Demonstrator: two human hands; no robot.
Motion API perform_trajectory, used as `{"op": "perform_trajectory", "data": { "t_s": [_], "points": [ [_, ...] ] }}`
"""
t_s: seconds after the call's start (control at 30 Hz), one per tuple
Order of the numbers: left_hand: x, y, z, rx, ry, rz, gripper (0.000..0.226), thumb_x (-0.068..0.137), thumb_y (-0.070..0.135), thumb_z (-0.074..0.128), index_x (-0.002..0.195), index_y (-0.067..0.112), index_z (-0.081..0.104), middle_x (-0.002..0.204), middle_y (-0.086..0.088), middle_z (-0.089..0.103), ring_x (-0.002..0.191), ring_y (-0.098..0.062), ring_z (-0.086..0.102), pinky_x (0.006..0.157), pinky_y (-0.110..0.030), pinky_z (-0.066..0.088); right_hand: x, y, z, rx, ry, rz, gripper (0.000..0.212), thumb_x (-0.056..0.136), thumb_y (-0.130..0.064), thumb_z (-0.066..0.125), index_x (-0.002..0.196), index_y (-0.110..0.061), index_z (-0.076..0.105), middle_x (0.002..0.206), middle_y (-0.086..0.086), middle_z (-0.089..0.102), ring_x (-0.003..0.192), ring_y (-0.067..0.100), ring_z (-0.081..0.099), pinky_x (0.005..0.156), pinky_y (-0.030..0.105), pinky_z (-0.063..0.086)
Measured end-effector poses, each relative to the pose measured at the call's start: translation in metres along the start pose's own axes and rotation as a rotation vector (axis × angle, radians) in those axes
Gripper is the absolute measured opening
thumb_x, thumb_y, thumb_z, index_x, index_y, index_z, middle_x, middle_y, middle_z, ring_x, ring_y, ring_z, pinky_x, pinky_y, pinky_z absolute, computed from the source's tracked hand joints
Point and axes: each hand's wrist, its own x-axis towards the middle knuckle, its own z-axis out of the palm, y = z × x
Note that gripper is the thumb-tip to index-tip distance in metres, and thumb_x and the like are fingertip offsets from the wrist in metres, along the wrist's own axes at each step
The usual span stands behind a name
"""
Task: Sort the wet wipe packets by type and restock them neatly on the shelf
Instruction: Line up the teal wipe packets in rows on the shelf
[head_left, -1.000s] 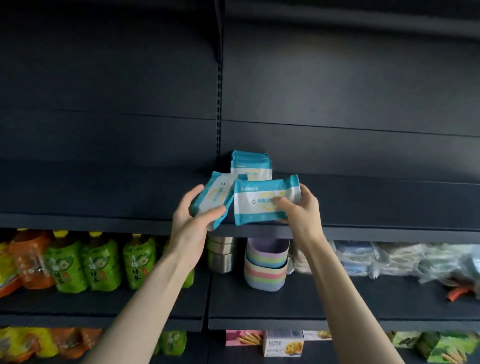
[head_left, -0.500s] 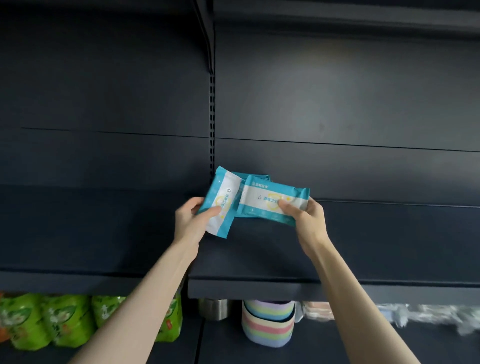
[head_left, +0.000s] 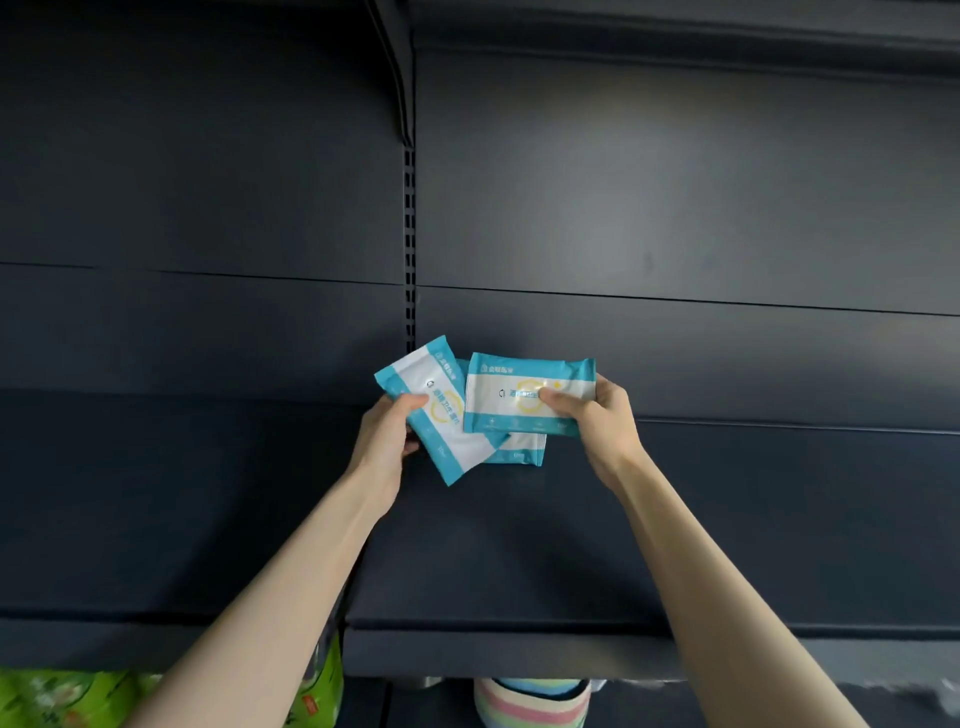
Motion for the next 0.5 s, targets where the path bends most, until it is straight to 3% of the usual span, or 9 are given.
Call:
{"op": "perform_trajectory", "data": {
  "t_s": [0.13,0.23,0.37,0.43,0.5],
  "points": [
    [0.004,-0.006,-0.007,0.152,-0.007,0.069,0.026,0.080,0.000,0.069,0.096,0.018,0.058,0.101,-0.005,0.069,0.084,-0.014,0.065,0.064,-0.025,0.048,0.001,0.010,-0.006,0.049,0.012,0.006,0.014,0.084,0.003,0.065,0.098,-0.001,0.064,0.090,0.008,0.073,0.079,0.019,0.071,0.068,0.024,0.055],
    [0.001,-0.013,-0.005,0.242,-0.095,0.084,0.041,0.079,-0.011,0.066,0.107,0.017,0.054,0.105,-0.003,0.066,0.093,-0.016,0.066,0.070,-0.029,0.056,0.002,0.011,-0.007,0.038,0.018,-0.004,0.014,0.084,0.004,0.065,0.095,-0.003,0.064,0.088,0.006,0.073,0.077,0.017,0.071,0.065,0.022,0.055],
    [0.006,-0.025,-0.006,0.584,-0.085,0.159,0.034,0.084,0.000,0.064,0.114,0.015,0.058,0.115,-0.006,0.061,0.100,-0.017,0.061,0.082,-0.032,0.052,0.002,0.013,-0.008,0.005,0.020,-0.025,0.014,0.083,0.005,0.066,0.091,-0.006,0.064,0.083,0.002,0.074,0.076,0.015,0.072,0.067,0.023,0.056],
    [0.007,-0.026,-0.007,0.794,-0.019,0.245,0.035,0.081,0.008,0.071,0.114,0.013,0.063,0.110,-0.007,0.058,0.097,-0.019,0.058,0.080,-0.029,0.046,0.002,0.014,-0.007,-0.023,0.013,-0.034,0.013,0.083,0.005,0.066,0.090,-0.006,0.063,0.081,0.000,0.074,0.075,0.014,0.072,0.066,0.023,0.056],
    [0.009,-0.025,-0.005,0.850,-0.007,0.289,0.034,0.077,0.009,0.075,0.108,0.012,0.062,0.106,-0.001,0.060,0.095,-0.017,0.058,0.076,-0.027,0.045,0.002,0.015,-0.007,-0.045,0.013,-0.040,0.013,0.083,0.005,0.066,0.090,-0.006,0.063,0.082,0.001,0.073,0.073,0.013,0.072,0.065,0.021,0.056]
  ]
}}
